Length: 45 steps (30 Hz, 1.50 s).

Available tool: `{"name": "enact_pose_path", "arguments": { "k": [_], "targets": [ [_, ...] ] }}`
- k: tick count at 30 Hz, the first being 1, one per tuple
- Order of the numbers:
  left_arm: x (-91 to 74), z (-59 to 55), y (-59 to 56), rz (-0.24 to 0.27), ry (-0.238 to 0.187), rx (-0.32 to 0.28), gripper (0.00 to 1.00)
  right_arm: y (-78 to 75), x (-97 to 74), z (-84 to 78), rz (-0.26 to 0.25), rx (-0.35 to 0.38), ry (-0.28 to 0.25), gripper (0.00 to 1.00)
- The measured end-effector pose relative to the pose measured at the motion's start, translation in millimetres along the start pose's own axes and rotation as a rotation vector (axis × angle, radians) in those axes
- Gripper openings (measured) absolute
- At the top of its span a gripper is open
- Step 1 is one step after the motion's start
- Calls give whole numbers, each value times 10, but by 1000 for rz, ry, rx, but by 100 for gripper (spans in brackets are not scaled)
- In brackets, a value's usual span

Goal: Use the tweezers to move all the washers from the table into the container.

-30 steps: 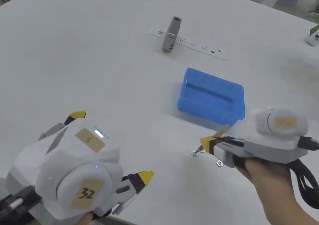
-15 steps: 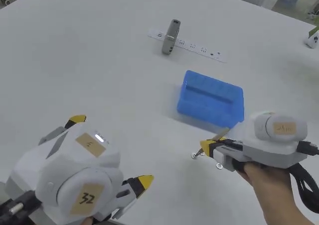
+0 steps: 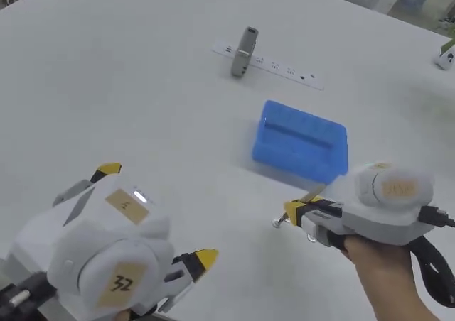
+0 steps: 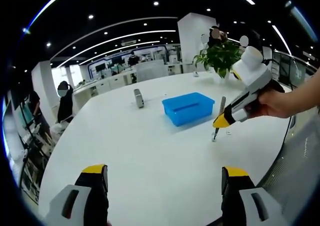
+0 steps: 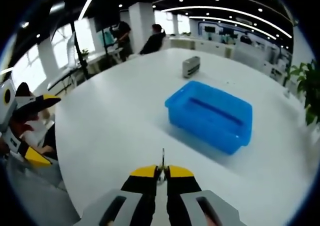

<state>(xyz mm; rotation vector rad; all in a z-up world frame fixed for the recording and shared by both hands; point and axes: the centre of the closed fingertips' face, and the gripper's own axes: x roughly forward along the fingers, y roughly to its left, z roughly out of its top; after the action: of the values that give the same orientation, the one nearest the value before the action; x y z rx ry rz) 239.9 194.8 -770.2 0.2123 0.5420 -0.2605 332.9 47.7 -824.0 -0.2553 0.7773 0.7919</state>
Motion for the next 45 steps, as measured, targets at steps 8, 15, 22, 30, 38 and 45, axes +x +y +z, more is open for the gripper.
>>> {"name": "enact_pose_path", "arguments": {
  "k": [8,15,22,30,38,45],
  "targets": [
    [-5,12,-1,0,-7,-3,97,26,48,33,-12,-100,33,2],
    [-5,13,-7,-2,-7,-2,97,-19,2,84,5,-57,31,1],
    [1,2,-21,-6,-2,5,97,-71,-115,294,4,-53,-17,1],
    [6,-2,-19,-4,1,7,97,-159,-263,622,-19,-45,-92,1],
    [10,-9,-16,-4,4,8,97,-265,-366,1032,-63,-82,-169,2],
    [13,-16,-11,-4,8,4,97,-487,-274,1358,-110,-57,-234,2]
  ]
}}
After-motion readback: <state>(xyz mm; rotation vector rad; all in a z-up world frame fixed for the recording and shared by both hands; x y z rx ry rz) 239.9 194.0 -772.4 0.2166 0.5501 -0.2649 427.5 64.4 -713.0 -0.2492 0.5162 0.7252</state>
